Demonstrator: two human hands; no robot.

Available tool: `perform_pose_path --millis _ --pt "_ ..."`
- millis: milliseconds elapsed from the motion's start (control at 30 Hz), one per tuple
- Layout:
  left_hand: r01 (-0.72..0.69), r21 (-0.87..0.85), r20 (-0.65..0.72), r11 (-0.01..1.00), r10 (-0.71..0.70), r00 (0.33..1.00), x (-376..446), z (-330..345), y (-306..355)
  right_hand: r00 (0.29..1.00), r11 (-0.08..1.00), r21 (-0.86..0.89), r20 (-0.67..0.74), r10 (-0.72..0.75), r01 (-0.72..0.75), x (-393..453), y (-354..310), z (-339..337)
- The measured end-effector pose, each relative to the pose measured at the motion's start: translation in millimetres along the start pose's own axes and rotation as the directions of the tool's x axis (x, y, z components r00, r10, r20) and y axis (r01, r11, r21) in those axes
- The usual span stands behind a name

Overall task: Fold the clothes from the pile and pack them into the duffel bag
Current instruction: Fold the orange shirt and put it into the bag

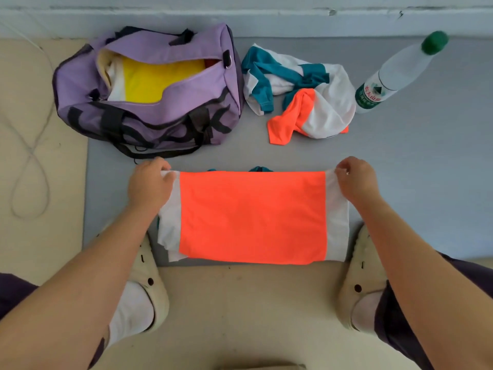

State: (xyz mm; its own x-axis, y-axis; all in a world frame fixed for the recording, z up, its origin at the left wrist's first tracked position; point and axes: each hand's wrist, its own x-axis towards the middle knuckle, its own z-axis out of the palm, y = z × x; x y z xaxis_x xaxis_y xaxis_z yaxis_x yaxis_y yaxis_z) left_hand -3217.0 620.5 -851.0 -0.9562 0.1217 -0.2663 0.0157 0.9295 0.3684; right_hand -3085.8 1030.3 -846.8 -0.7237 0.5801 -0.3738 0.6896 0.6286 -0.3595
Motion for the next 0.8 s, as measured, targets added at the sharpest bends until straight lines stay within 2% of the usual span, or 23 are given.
perform_pose_path --millis 67,133,200,267,367,467,567,633,733,800 --pt "-0.241 0.151 -0.016 0.959 0.246 0.969 5 7 17 0.994 0.991 -0.084 -0.036 -0.103 0.1 2 -13 7" --pt "-0.365 0.128 0.063 0.922 0.36 0.931 11 14 36 0.973 0.971 -0.053 0.007 -0.232 0.232 2 -30 16" --pt "-0.341 0.014 0.204 0.94 0.331 0.921 17 22 51 0.929 0.942 0.005 0.158 -0.333 0.337 2 -47 24" --pt "-0.24 -0.058 0.338 0.969 0.245 0.909 22 28 56 0.872 0.922 0.019 0.317 -0.372 0.387 2 -57 32" --pt "-0.173 -0.003 0.472 0.985 0.154 0.868 30 30 52 0.841 0.922 -0.06 0.435 -0.322 0.384 4 -61 40" --pt "-0.249 0.07 0.478 0.966 0.186 0.858 35 25 49 0.849 0.906 -0.143 0.431 -0.306 0.399 7 -58 39" --pt "-0.259 0.003 0.397 0.966 0.236 0.887 33 22 49 0.861 0.887 -0.166 0.371 -0.348 0.43 6 -55 32" --pt "-0.245 -0.025 0.441 0.969 0.231 0.867 30 21 50 0.851 0.884 -0.138 0.371 -0.372 0.447 3 -53 28" --pt "-0.25 0.072 0.529 0.966 0.176 0.83 28 19 47 0.841 0.891 -0.069 0.371 -0.394 0.448 -4 -49 23" --pt "-0.252 0.133 0.489 0.958 0.158 0.858 28 18 45 0.848 0.893 -0.059 0.346 -0.4 0.446 -8 -46 21"
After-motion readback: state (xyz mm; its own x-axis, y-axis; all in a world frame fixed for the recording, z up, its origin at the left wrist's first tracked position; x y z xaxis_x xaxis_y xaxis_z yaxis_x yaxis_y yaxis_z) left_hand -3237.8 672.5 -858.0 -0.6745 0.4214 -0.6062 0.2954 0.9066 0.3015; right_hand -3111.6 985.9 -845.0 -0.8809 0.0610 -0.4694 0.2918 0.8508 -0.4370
